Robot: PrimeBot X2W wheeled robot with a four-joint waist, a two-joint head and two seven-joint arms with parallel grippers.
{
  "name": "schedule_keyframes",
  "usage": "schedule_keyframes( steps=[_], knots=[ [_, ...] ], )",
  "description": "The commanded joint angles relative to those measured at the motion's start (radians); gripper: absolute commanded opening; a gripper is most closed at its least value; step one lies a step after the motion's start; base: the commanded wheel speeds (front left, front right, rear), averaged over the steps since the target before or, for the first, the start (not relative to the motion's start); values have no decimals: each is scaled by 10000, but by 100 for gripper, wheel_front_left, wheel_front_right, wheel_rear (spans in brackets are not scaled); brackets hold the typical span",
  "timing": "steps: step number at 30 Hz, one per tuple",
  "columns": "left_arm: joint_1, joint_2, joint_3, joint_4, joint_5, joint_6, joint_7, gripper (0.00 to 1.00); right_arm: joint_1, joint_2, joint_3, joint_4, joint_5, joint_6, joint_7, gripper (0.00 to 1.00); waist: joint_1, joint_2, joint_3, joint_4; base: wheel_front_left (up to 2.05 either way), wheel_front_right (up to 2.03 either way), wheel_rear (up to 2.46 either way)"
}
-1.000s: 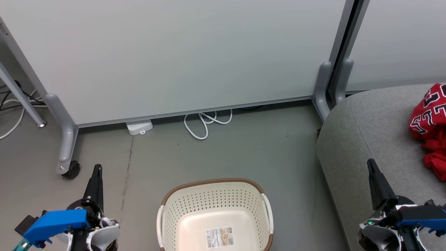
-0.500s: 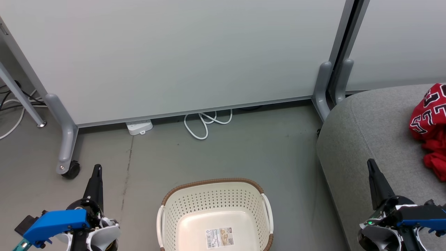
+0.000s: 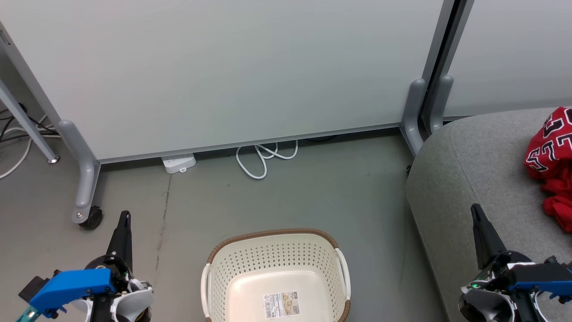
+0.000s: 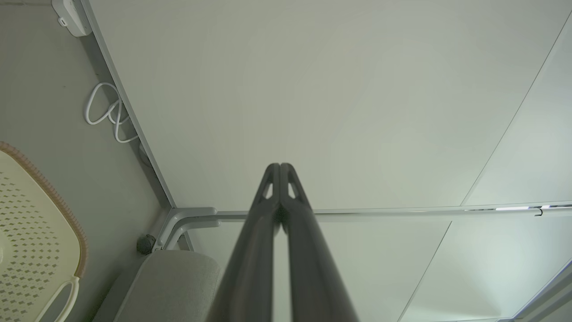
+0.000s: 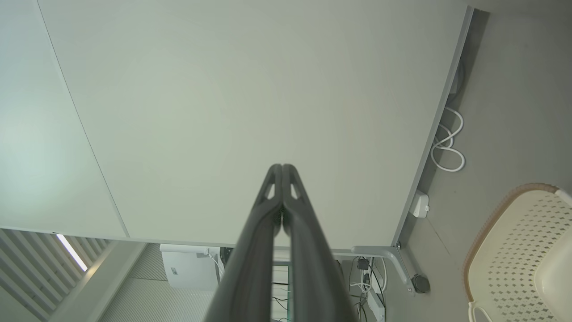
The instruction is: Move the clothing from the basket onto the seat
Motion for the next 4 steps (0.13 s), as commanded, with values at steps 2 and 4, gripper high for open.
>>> schedule_keyframes(
  steps=[2,4],
  knots=[
    [-101,-11,17,-38,10,-35,21,0,-122,-62,-12,12,22,4,31,0,0,0,0,1,0,0,0],
    [-101,-13,18,-38,14,-35,25,0,-122,-62,-12,12,22,4,31,0,0,0,0,1,0,0,0]
  ],
)
